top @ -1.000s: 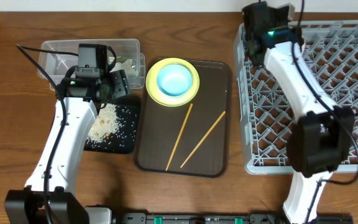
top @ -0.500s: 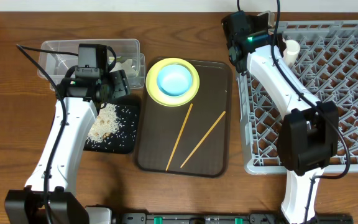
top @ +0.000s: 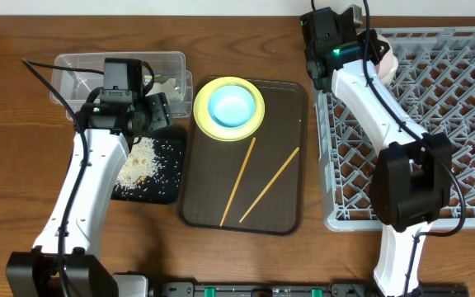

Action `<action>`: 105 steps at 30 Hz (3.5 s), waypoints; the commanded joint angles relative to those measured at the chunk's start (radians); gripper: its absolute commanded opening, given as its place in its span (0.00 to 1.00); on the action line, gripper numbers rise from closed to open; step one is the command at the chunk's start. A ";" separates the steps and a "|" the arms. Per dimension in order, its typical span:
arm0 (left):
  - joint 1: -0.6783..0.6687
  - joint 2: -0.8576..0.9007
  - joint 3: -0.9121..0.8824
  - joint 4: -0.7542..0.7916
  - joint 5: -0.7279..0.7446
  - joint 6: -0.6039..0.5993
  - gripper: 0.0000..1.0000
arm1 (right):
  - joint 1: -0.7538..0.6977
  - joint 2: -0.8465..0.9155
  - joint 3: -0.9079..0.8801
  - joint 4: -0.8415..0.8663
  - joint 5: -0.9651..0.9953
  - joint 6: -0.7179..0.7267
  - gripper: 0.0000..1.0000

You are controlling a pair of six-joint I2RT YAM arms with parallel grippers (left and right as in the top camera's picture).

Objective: Sort waste into correct bins and load items into the dishwasher rack
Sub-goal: 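Set the pink cup down in the rack and release it, then reach the right gripper to the light-blue bowl and grasp its rim, then carry the blue bowl to the rack's left side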

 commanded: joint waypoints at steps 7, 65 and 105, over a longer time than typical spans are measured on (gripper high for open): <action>-0.001 -0.002 -0.010 -0.004 -0.012 -0.001 0.75 | 0.019 0.014 -0.110 0.003 -0.015 0.045 0.01; 0.082 -0.002 -0.010 -0.077 -0.146 -0.254 0.76 | 0.220 0.042 -0.141 0.202 -1.289 0.314 0.54; 0.082 -0.002 -0.010 -0.084 -0.146 -0.253 0.76 | -0.108 -0.386 -0.127 -0.002 -0.585 0.062 0.01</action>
